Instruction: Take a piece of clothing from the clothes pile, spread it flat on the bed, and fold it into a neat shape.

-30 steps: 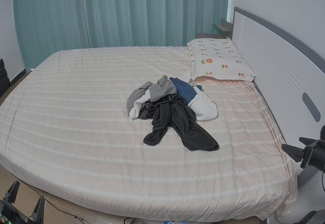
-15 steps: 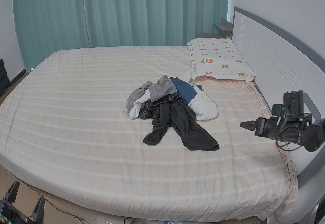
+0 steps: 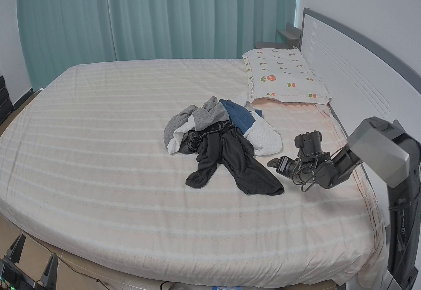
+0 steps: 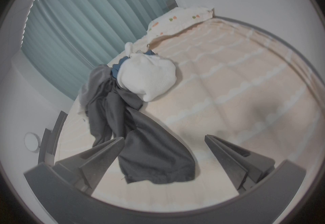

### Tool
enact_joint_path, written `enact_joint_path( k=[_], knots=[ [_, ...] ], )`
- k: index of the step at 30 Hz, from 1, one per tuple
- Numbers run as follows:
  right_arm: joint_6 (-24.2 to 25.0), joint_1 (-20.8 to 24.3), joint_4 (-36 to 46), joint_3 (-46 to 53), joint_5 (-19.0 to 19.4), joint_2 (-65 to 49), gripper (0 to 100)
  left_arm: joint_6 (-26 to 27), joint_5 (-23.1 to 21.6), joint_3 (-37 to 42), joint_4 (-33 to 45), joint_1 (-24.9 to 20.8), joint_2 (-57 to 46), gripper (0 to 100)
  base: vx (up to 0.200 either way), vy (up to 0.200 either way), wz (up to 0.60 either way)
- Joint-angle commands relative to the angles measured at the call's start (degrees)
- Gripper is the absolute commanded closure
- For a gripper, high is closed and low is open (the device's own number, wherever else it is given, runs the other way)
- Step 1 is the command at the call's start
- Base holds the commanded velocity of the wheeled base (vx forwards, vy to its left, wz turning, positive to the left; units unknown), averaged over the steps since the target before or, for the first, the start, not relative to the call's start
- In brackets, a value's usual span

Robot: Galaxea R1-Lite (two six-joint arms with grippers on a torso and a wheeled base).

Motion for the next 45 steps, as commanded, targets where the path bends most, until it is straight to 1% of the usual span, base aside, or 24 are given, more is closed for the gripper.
enact_joint_path(
  k=[1,9,13,14,20,24,26,27,30,33,35,36,37,38,42,44,45],
  knots=[
    [2.01,1.26,2.54,-7.03,-0.93,9.63,0,0.07,0.0,0.84,-0.01,0.01,-0.33,0,0.0,0.0,0.0],
    [1.4,1.61,2.89,-7.82,-0.85,9.98,0,-0.02,0.0,0.84,-0.01,0.01,-0.33,0,0.0,0.0,0.0],
    [1.48,2.84,2.89,-9.58,-0.85,10.25,0,-0.02,0.0,0.84,-0.01,0.01,-0.33,0,0.0,0.0,0.0],
    [1.22,3.37,2.89,-9.58,-0.85,10.16,100,-0.02,0.0,0.84,-0.01,0.01,-0.33,0,0.0,0.0,0.0],
    [0.96,5.48,2.54,-8.7,-0.76,9.46,100,-0.02,0.0,0.84,-0.01,0.01,-0.33,0,0.0,0.0,0.0],
    [1.83,5.57,2.19,-8.52,-0.85,8.75,100,0.07,0.0,0.84,-0.01,0.01,-0.33,0,0.0,0.0,0.0],
    [2.71,5.04,-0.45,-7.11,-0.76,6.73,100,0.07,0.0,0.84,-0.01,0.01,-0.33,0,0.0,0.0,0.0],
    [3.94,4.78,-3.44,-4.39,-0.76,4.62,100,-0.02,0.0,0.84,-0.01,0.01,-0.33,0,0.0,0.0,0.0],
    [6.14,4.69,-8.97,1.59,-0.49,-0.04,100,-0.02,0.0,0.84,-0.01,0.01,-0.33,0,0.0,0.0,0.0],
    [8.95,5.39,-16.0,13.19,0.74,-8.74,100,-0.02,0.0,0.84,-0.01,0.01,-0.33,0,0.0,0.0,0.0],
    [9.74,5.83,-18.38,17.67,1.26,-12.25,100,0.07,0.0,0.84,-0.01,0.01,-0.33,0,0.0,0.0,0.0],
    [10.8,6.54,-21.1,23.47,1.88,-16.91,100,-0.02,0.0,0.84,-0.01,0.01,-0.33,0,0.0,0.0,0.0],
    [10.8,6.54,-21.1,23.47,1.88,-16.91,100,-0.02,0.0,0.84,-0.01,0.01,-0.33,0,0.0,0.0,0.0],
    [12.38,7.15,-23.56,29.89,2.58,-22.18,100,-0.02,0.0,0.84,-0.01,0.01,-0.33,0,0.0,0.0,0.0],
    [13.52,6.71,-27.52,41.4,2.93,-32.64,100,0.07,0.0,0.84,-0.01,0.01,-0.33,0,0.0,0.0,0.0],
    [14.67,6.01,-28.31,46.41,4.16,-36.42,100,-0.02,0.0,0.84,-0.01,0.01,-0.33,0,0.0,0.0,0.0],
    [14.67,6.01,-28.31,46.41,4.16,-36.42,100,-0.02,0.0,0.84,-0.01,0.01,-0.33,0,0.0,0.0,0.0]
  ],
)
